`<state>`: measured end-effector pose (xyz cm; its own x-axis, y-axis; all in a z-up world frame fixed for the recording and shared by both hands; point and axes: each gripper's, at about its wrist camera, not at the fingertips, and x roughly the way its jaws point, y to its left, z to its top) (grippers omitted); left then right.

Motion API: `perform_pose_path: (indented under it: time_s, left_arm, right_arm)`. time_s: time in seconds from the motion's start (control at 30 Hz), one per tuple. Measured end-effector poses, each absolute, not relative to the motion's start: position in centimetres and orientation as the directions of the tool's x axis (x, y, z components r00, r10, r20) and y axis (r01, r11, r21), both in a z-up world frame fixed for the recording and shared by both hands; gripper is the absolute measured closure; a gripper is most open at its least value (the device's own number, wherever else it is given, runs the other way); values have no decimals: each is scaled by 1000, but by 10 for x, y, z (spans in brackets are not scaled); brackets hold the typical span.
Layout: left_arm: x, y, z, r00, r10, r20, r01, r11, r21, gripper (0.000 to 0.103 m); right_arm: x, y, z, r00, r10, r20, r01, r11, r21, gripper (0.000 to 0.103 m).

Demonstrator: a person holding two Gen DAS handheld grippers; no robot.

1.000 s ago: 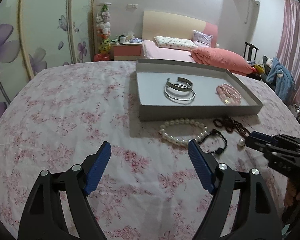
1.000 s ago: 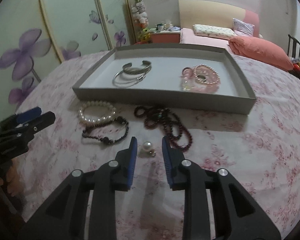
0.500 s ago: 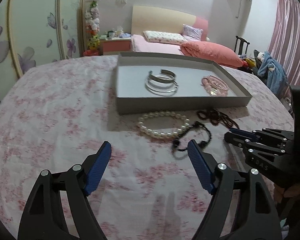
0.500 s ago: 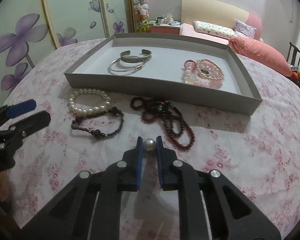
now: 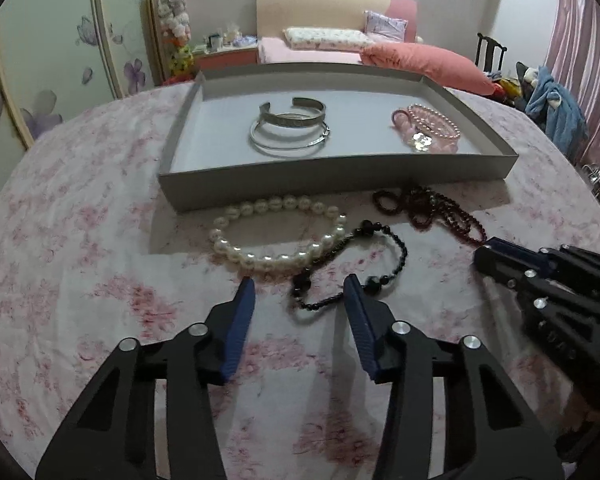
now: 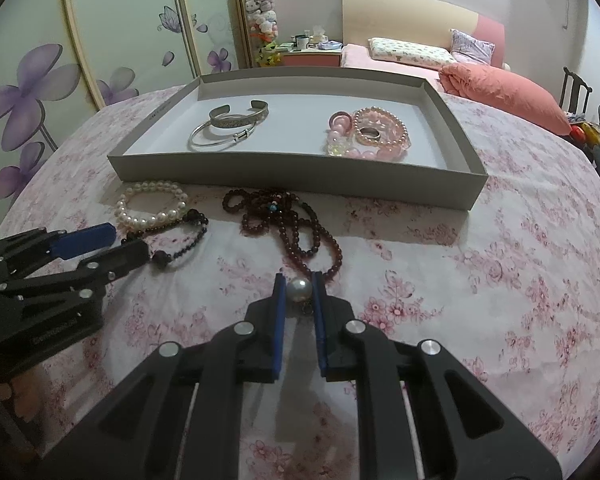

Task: Organize jewelry
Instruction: 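Grasp the black beaded bracelet with the left tool while the right tool holds the earring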

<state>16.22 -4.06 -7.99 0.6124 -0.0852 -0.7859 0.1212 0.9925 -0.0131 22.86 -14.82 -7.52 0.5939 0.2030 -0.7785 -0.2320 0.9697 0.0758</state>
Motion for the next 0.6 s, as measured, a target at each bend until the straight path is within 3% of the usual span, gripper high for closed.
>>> perform_pose_path:
  time_s: [0.3,0.5,0.6]
  left_arm:
    - [152,6,-80,609,-6,-793,55,998,34,56]
    - [151,9,-70,612,-168,-772,76,985,-154,52]
    - [156,-8,-68,614,-182,-768,99,983,-154,49]
  right_arm:
    - [226,-153,-75,596,197,-778,-219,973,79,89]
    - [225,-153,-75,597,192,-779,-218,973,73,89]
    - [225,-153,-75,597,191,-779,-218,973,72,89]
